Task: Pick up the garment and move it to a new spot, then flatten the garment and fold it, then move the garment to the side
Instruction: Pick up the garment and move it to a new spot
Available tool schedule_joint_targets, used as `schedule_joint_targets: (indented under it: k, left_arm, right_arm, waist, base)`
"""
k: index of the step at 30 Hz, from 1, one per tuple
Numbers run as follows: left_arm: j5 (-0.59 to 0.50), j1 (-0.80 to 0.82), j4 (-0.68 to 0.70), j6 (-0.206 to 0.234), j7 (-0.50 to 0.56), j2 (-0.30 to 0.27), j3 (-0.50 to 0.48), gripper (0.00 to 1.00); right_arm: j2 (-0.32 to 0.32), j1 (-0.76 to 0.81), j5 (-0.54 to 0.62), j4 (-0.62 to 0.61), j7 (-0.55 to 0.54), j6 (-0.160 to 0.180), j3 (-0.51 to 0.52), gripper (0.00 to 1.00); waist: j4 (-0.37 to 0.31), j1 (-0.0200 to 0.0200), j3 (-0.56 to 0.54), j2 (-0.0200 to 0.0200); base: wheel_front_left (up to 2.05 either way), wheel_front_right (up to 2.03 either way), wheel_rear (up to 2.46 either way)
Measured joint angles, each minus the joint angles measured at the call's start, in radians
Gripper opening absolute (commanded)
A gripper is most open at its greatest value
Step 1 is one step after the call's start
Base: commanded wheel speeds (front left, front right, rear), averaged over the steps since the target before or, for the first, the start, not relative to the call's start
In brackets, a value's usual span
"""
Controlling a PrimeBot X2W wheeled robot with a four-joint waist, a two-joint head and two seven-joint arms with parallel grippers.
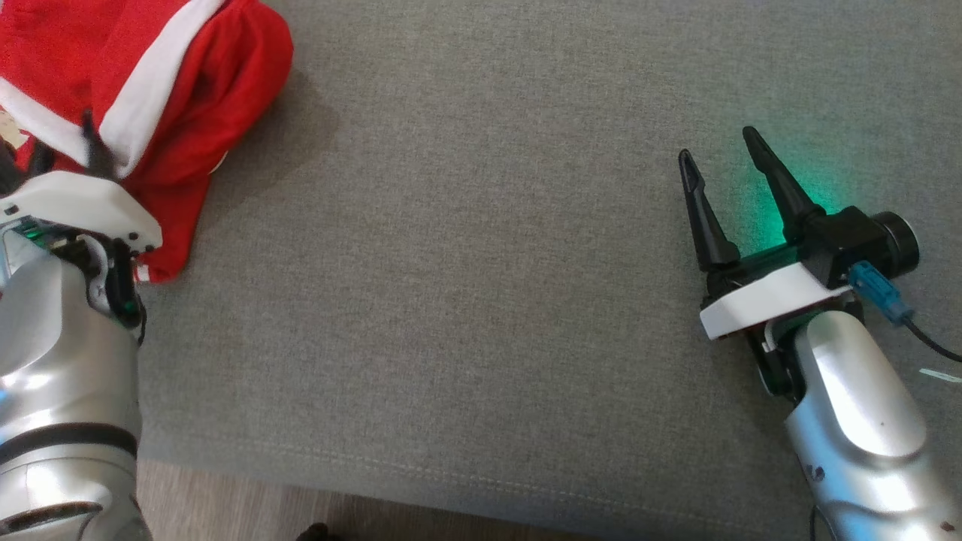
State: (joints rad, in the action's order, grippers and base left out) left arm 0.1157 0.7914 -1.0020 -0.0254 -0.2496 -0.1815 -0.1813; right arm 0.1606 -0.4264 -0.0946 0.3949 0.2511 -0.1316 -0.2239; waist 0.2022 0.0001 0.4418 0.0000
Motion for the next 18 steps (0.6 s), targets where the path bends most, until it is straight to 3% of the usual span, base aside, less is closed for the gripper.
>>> schedule_joint_targets:
  k: [7,18]
  left_arm:
    - [-0.016,0.000,0.062,-0.002,0.000,-0.005,0.006,0.00]
    - [-0.075,0.035,0.301,-0.034,0.000,-0.001,0.083,0.00]
  right_arm:
    - [-0.016,0.000,-0.001,0.001,0.000,0.000,0.006,1.00]
    - [-0.063,0.009,-0.021,0.006,0.000,0.000,0.012,1.00]
  waist:
    - [-0.012,0.0000,-0.010,0.0000]
    - [-0.083,0.0000,-0.084,0.0000]
  base:
    - [0.00,0.00,0.00]
    - [0.00,0.00,0.00]
